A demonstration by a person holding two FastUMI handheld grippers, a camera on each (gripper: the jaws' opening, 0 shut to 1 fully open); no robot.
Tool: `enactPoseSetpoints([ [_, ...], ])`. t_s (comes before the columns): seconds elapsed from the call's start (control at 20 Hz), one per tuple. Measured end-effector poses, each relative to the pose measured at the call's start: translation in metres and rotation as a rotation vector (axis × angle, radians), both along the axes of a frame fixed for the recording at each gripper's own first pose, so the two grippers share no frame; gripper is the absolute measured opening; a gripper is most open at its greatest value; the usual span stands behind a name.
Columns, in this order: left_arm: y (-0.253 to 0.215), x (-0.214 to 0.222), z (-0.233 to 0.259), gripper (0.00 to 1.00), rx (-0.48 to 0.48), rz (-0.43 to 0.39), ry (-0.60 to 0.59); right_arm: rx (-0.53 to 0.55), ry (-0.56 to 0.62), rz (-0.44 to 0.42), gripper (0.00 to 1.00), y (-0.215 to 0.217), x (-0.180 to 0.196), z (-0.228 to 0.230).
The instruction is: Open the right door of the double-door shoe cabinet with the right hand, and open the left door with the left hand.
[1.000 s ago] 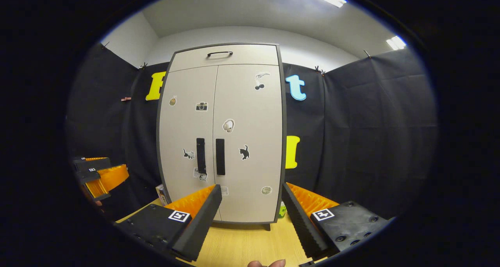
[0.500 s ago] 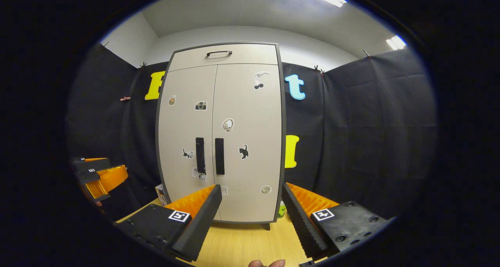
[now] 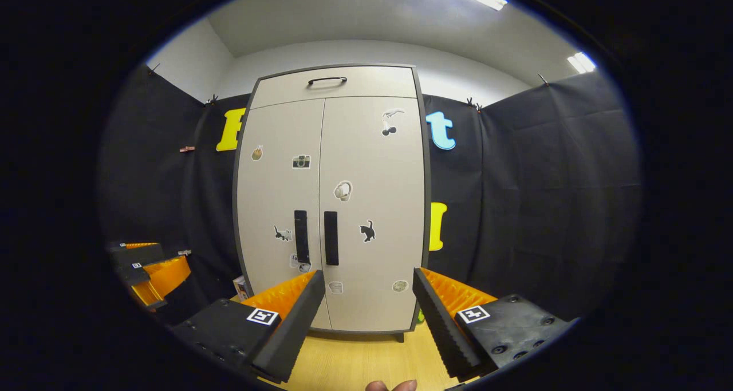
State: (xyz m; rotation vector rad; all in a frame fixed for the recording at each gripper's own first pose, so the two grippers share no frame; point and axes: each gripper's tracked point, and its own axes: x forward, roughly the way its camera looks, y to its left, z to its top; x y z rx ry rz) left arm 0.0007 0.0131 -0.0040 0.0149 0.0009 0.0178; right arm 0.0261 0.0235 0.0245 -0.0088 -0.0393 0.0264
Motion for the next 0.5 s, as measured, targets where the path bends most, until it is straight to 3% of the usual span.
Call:
enactPoseSetpoints([
  [0.5,0.017,0.012,-0.013,0.95,-0.001,0.013,0.020,-0.003,-0.003,0.055,0.97,0.049,0.093,0.011],
])
